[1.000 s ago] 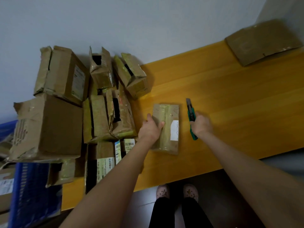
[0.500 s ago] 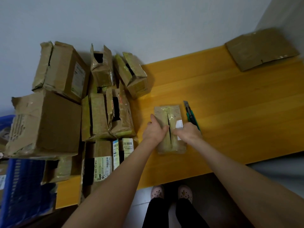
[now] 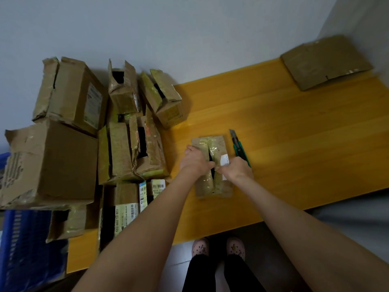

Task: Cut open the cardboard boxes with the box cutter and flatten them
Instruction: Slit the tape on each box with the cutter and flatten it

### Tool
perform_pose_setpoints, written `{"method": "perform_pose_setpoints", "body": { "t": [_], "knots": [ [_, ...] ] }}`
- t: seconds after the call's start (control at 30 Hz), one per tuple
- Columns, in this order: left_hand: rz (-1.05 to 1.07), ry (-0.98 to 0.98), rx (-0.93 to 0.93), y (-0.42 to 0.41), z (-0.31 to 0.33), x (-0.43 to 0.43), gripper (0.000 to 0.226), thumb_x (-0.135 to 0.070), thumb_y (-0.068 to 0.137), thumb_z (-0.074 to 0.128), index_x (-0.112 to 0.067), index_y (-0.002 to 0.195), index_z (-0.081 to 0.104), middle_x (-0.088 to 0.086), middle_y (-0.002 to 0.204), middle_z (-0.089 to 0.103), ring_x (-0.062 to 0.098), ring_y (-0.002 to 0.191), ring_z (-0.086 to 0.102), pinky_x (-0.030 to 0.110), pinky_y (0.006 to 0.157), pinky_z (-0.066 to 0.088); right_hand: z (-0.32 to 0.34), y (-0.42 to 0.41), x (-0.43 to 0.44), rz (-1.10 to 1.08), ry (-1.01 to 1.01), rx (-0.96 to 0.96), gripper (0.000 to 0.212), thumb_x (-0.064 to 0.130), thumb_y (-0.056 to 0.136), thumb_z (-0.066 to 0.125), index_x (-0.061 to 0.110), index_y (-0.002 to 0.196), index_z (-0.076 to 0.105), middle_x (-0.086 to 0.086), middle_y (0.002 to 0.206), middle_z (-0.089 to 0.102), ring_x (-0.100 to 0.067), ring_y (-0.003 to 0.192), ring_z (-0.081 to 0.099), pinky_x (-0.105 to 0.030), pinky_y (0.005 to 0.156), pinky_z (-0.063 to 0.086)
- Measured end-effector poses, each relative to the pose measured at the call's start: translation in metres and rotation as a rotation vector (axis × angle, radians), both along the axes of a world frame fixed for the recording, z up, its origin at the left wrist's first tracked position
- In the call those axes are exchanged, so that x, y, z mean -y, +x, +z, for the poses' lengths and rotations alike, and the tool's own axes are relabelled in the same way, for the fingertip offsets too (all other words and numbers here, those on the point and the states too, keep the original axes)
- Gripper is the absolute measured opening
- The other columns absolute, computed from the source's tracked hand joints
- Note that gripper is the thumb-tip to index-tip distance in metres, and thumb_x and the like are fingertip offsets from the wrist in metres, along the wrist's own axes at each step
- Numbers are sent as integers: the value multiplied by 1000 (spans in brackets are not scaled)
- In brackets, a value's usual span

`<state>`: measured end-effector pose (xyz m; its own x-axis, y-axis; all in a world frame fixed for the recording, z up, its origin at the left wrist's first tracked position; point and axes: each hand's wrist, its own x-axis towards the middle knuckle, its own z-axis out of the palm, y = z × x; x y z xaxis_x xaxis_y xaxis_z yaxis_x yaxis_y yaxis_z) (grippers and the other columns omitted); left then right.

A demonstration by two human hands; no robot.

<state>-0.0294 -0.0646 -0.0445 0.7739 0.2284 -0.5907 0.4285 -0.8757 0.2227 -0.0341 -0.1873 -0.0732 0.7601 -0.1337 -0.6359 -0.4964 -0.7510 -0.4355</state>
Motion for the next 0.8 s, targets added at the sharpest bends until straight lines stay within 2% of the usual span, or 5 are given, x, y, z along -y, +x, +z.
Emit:
{"method": "perform_pose_setpoints", "body": {
  "t": [0.17, 0.23, 0.33, 0.47, 0.8],
  "knots": [
    [-6, -124, -37, 5, -4, -15, 91, -41, 89, 61, 8, 148, 11, 18, 145, 34, 36, 125, 47, 44, 95, 51, -1, 0, 2, 21, 51, -15, 33, 41, 84, 69, 11, 81, 58, -3, 81, 62, -24, 76, 62, -26, 53, 39],
    [8, -156, -55, 6, -4, -19, 87, -39, 90, 60, 7, 147, 13, 18, 142, 37, 36, 119, 51, 44, 85, 56, 0, -1, 2, 35, 59, -13, 34, 42, 85, 68, 10, 82, 57, -3, 79, 62, -23, 72, 61, -26, 52, 38],
    [68, -247, -91, 5, -2, -24, 73, -33, 90, 61, 5, 142, 26, 16, 132, 45, 35, 107, 59, 42, 70, 61, 0, -3, 3, 40, 59, -17, 43, 41, 87, 67, 13, 65, 43, 0, 64, 50, -18, 55, 49, -26, 47, 32],
    [104, -315, -132, 4, 2, -31, 52, -27, 94, 57, 2, 132, 36, 12, 125, 51, 32, 103, 62, 41, 68, 61, 0, -2, 3, 45, 75, -19, 47, 41, 86, 68, 16, 62, 37, 1, 62, 44, -17, 55, 43, -27, 48, 31],
    [145, -431, -118, -3, 9, -39, 43, -21, 99, 48, 2, 134, 38, 17, 130, 51, 34, 110, 59, 38, 69, 60, -1, -2, 4, 72, 105, -26, 42, 41, 87, 67, 16, 64, 41, 0, 66, 48, -18, 58, 48, -28, 53, 38]
  ]
}}
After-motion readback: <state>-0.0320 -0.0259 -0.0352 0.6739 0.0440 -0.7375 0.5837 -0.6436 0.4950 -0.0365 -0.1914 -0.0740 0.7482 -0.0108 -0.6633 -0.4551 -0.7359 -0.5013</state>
